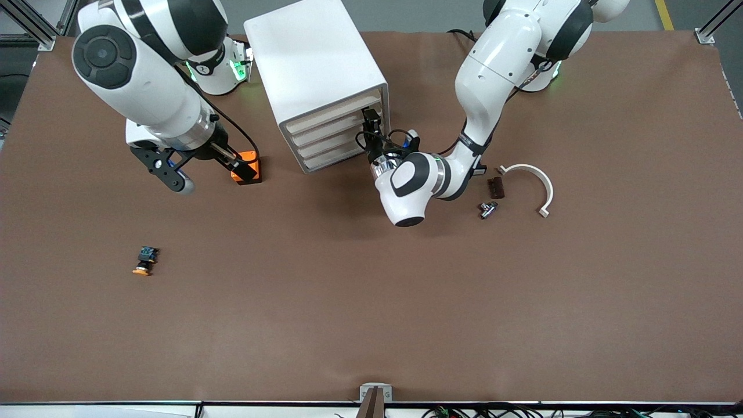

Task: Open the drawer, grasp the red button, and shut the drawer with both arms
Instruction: 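Reach the right gripper into the open drawer while the left gripper holds it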

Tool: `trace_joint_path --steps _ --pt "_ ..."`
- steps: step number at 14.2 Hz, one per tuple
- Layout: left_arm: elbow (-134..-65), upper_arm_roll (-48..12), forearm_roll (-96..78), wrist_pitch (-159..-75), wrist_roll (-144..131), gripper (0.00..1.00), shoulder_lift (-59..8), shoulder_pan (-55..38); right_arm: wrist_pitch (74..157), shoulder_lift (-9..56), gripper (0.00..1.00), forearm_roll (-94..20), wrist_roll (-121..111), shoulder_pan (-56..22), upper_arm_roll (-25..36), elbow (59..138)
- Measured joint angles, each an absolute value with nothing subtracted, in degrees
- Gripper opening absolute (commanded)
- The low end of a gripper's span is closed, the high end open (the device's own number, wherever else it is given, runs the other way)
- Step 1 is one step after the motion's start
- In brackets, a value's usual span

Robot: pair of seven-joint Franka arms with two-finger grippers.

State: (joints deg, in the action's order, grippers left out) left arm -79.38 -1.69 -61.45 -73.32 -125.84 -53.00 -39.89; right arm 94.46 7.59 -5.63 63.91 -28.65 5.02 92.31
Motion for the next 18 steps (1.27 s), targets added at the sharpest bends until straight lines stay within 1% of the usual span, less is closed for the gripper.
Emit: trace_joint_path --steps 2,5,6,12,18 --pt "-79.38 -1.69 -61.45 -73.32 -126.19 0.22 -53.27 -40.61 95.14 8.31 1.00 -5.65 64.20 -29.13 5.02 92.40" --pt "-79.38 -1.69 -61.45 -73.33 -126.57 0.10 -53.61 -40.98 97.21 9.93 1.00 -6.42 64.64 -29.90 5.02 92.61" --pt "-79.38 -1.67 -61.45 -73.33 -127.46 0.08 -53.74 -40.98 98.29 10.76 1.00 -6.69 64.66 -30.33 5.01 92.67" --pt "-79.27 -1.52 -61.43 -73.32 -130.74 0.07 -54.01 -40.78 104.78 16.58 1.00 -6.78 70.65 -35.81 5.00 92.77" --pt "-79.00 -1.14 -61.43 -73.21 -130.77 0.10 -54.02 -37.55 107.79 18.10 1.00 -6.78 73.88 -38.86 5.01 93.48"
